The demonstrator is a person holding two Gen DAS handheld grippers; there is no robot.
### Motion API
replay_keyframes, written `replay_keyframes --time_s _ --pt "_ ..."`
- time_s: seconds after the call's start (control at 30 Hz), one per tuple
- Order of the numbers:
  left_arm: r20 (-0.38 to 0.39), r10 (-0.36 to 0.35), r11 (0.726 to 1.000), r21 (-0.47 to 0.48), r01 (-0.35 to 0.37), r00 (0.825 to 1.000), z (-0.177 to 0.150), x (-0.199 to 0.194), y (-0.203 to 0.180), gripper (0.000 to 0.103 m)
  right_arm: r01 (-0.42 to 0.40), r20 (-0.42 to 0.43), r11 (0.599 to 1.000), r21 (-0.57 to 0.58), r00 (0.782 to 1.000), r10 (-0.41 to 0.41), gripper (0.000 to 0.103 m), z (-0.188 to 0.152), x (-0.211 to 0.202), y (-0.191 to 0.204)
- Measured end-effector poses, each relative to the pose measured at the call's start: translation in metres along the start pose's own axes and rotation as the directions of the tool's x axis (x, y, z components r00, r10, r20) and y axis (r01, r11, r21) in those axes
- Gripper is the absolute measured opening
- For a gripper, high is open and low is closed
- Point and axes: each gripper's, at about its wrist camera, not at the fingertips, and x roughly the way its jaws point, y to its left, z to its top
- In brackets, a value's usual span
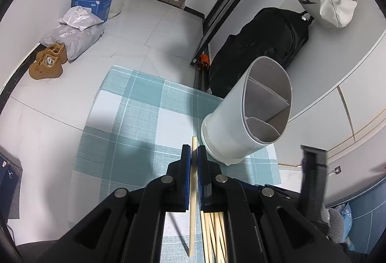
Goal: Organize utensils
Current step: 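Lift the chopstick with the left gripper while the right gripper grasps another chopstick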
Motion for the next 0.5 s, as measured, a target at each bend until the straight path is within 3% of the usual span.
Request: replay_keyframes --time_s 0.23,0.3,0.37,0.5 --pt "0.011 -0.016 1.000 -0.006 0.016 1.000 0.001 -0.006 0.003 0.001 0.095 -0.048 0.995 -0.021 0.994 -0.095 0.025 0.006 0.015 0.008" --pt "0.015 -0.017 1.000 -0.005 0.017 1.000 0.001 -0.008 0.003 0.001 0.117 -0.057 0.993 -0.033 0.991 -0.118 0.015 0.006 0.021 0.012" --pt "0.018 -0.020 1.000 -0.005 0.020 1.000 0.001 -0.010 0.003 0.001 0.145 -0.058 0.989 -0.037 0.987 -0.147 0.012 0.007 0.023 0.014" --pt "0.017 -0.018 1.000 -0.010 0.018 1.000 0.001 -0.010 0.005 0.001 0.142 -0.033 0.990 -0.027 0.989 -0.142 0.004 0.007 0.019 0.011"
